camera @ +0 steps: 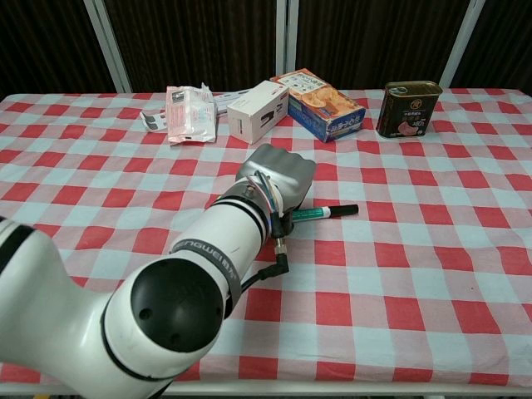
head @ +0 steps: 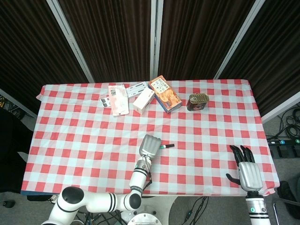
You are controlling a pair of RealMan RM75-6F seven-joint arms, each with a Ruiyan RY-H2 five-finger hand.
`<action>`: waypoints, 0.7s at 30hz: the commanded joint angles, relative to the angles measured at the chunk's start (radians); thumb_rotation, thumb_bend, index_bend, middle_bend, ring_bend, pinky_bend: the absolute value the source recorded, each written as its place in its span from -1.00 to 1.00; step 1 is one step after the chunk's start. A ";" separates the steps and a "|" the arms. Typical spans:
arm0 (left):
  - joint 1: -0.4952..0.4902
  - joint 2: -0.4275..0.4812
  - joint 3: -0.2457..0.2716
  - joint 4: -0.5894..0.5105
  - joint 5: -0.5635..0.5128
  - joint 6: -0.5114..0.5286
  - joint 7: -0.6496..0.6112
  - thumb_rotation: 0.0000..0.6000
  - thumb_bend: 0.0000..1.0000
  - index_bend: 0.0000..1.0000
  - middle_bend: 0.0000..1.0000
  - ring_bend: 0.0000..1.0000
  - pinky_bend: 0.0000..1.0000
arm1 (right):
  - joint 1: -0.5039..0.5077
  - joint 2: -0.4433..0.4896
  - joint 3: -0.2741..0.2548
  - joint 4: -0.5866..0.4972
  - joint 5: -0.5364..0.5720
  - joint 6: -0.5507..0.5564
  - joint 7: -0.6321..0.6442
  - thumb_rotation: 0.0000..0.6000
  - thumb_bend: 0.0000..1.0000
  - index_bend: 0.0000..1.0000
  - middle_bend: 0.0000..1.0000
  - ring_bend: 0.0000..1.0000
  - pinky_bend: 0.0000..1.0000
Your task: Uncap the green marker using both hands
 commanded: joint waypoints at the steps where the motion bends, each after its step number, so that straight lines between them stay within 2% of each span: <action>1: 0.020 0.030 0.005 -0.057 0.037 0.013 -0.041 1.00 -0.16 0.07 0.17 0.87 0.82 | 0.004 0.001 0.002 -0.005 -0.001 -0.002 -0.005 1.00 -1.00 -0.85 -0.77 -1.00 -1.00; 7: 0.038 0.089 0.023 -0.148 0.110 0.031 -0.088 1.00 -0.13 0.10 0.19 0.87 0.82 | 0.039 -0.004 0.010 -0.042 -0.025 -0.027 -0.056 1.00 -1.00 -0.85 -0.72 -1.00 -1.00; 12: 0.047 0.130 0.058 -0.195 0.160 0.021 -0.115 1.00 -0.14 0.10 0.20 0.87 0.83 | 0.109 -0.032 0.049 -0.068 -0.055 -0.065 -0.118 1.00 -0.99 -0.65 -0.59 -1.00 -1.00; 17: 0.050 0.149 0.063 -0.229 0.135 0.018 -0.100 1.00 -0.14 0.10 0.20 0.87 0.82 | 0.219 -0.030 0.099 -0.118 -0.039 -0.190 -0.205 1.00 -0.51 -0.45 -0.43 -0.96 -0.99; 21: 0.045 0.166 0.072 -0.245 0.126 0.016 -0.085 1.00 -0.14 0.11 0.20 0.87 0.83 | 0.299 -0.059 0.143 -0.131 -0.009 -0.268 -0.296 1.00 -0.48 -0.33 -0.34 -0.89 -0.94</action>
